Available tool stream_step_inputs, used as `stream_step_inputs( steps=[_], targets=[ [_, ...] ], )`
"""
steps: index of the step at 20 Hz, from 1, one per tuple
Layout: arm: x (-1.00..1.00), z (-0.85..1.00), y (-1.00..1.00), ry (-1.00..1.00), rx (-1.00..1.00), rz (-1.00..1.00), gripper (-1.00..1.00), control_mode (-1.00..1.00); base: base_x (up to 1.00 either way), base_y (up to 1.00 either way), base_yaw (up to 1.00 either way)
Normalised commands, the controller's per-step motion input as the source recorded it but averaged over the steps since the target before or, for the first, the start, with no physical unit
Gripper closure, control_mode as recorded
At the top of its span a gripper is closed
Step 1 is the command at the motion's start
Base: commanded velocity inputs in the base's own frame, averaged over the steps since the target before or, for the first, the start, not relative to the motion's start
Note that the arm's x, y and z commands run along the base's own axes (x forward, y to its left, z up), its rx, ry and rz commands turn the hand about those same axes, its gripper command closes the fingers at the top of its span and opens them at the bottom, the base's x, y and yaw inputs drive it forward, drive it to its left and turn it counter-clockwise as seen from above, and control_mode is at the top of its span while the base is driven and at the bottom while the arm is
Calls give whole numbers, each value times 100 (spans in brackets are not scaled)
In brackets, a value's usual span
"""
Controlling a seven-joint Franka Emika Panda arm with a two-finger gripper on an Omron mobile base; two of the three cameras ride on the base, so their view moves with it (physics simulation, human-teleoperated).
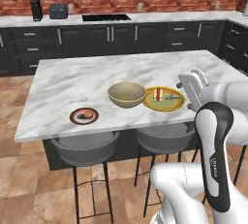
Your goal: Take the smaller bowl and place it next to the appetizer plate on the dining counter , and place the larger bowl next to the plate with cooked food.
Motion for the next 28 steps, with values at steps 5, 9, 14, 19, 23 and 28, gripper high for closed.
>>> stream_step_inputs(
  steps=[5,9,14,19,23,28],
  targets=[
    [0,0,0,0,0,0,-100,100,3,-100,-11],
    [0,0,0,0,0,0,-100,100,0,-100,-25],
    [0,0,0,0,0,0,-100,100,6,-100,-18],
    [0,0,0,0,0,0,-100,100,26,-100,-11],
    [0,0,0,0,0,0,-100,100,32,-100,-10],
    [0,0,0,0,0,0,-100,100,82,-100,-7]
  ],
)
